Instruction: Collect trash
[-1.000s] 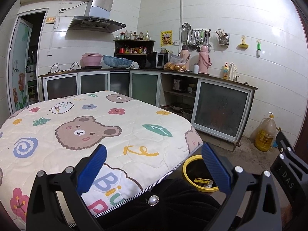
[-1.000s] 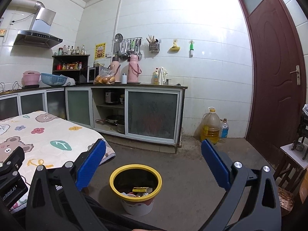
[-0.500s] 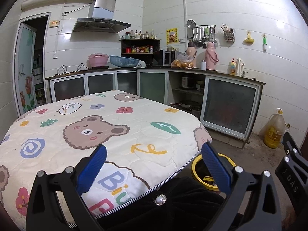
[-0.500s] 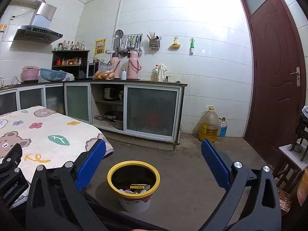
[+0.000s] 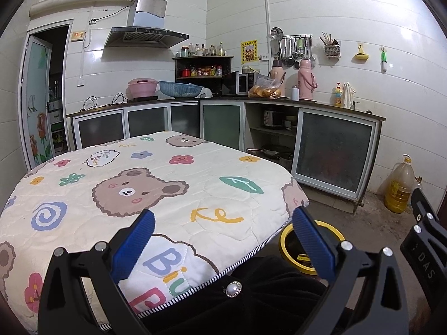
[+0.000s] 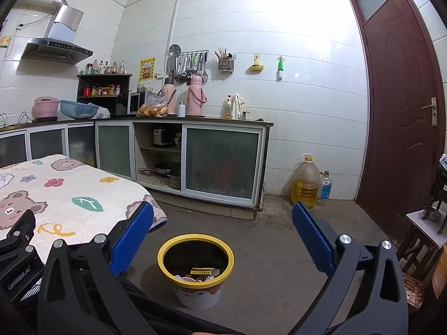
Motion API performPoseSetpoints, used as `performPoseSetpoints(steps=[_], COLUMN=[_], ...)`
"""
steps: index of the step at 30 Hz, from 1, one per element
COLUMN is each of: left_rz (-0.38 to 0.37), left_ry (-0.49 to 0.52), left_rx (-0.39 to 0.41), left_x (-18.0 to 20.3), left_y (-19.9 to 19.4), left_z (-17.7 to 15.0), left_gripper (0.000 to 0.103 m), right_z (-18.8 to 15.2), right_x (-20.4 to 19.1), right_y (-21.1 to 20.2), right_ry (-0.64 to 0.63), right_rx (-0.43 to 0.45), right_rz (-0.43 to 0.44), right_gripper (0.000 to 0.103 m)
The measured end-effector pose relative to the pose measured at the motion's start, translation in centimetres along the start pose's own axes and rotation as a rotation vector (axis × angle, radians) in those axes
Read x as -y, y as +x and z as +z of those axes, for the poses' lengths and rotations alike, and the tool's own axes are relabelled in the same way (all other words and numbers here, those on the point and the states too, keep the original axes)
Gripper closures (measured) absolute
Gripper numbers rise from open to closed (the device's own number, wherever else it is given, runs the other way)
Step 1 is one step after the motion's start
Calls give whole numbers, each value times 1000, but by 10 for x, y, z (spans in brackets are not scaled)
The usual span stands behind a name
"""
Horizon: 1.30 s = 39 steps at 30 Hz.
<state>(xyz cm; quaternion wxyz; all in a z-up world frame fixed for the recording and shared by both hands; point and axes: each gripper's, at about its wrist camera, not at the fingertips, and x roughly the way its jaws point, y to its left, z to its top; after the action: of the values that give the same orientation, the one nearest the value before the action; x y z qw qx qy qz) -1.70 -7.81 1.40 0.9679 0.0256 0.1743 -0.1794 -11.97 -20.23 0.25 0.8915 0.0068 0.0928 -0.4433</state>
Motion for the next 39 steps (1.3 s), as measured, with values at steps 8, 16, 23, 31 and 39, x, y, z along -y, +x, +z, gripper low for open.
performPoseSetpoints(steps=[8,16,23,31,39], left_rz=[-5,-12,-17,-20,-24], left_ry=[3,6,9,11,16], left_rx=[-11,-17,-23,-26,-29], left_x=[2,2,3,3,3], left_y=[2,3,4,4,6], left_z=[0,-2,-3,-4,-5], left_gripper=[8,8,8,8,8], right_z=[-2,-3,-5,-5,-10], right_x=[0,-1,-2,-2,-1], right_y=[3,3,6,6,11], right_ry=[-2,-4,-3,-4,-3], right_rx=[-8,-10,-17,-16,-24], right_rz=[-1,-1,1,0,1], right_gripper=[8,8,8,8,8])
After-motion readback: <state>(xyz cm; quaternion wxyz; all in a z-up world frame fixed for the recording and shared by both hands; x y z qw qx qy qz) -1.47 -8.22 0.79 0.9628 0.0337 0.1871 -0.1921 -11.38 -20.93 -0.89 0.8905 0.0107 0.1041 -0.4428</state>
